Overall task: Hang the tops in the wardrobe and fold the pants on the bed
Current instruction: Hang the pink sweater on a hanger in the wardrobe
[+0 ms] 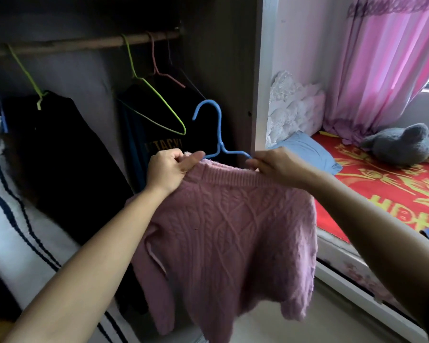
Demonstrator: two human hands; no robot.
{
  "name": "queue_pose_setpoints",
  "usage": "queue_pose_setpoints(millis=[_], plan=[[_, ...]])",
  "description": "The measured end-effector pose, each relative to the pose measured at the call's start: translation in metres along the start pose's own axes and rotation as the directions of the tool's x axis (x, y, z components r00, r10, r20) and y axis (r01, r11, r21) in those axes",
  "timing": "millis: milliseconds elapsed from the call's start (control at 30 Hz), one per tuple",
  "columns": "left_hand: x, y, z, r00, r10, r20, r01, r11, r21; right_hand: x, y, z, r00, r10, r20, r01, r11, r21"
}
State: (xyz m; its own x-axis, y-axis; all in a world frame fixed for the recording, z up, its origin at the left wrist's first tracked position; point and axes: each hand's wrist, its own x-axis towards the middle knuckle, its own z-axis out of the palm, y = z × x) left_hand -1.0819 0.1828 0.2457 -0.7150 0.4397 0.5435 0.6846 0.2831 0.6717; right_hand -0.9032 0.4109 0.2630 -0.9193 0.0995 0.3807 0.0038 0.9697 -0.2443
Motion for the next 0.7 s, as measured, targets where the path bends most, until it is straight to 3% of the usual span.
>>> queue_pose_setpoints(millis=[200, 333, 400, 500, 700], plan=[[0.001, -0.021, -0.019, 0.993, 0.028, -0.111, -0.021, 0.998, 0.063, 0.007, -0.008, 0.003, 0.995, -0.091, -0.052, 0.090, 0.996, -0.021], [0.001, -0.030, -0.039, 0.956, 0.070, -0.286, -0.051, 0.996, 0.074, 0.005, 0.005, -0.001, 0.980, 0.078, 0.182, -0.043, 0.982, -0.185], [0.000, -0.031, -0.042, 0.962, 0.081, -0.262, -0.058, 0.994, 0.094, 0.010, -0.002, 0.000, 0.987, 0.038, 0.154, -0.018, 0.991, -0.130], [0.000, -0.026, -0.040, 0.980, 0.106, -0.166, -0.079, 0.984, 0.158, 0.027, -0.028, 0.004, 0.998, -0.064, 0.001, 0.064, 0.998, -0.022], [-0.001, -0.034, -0.060, 0.989, -0.136, -0.055, 0.125, 0.978, -0.166, 0.054, -0.057, 0.001, 0.989, -0.034, -0.141, 0.058, 0.984, 0.169]])
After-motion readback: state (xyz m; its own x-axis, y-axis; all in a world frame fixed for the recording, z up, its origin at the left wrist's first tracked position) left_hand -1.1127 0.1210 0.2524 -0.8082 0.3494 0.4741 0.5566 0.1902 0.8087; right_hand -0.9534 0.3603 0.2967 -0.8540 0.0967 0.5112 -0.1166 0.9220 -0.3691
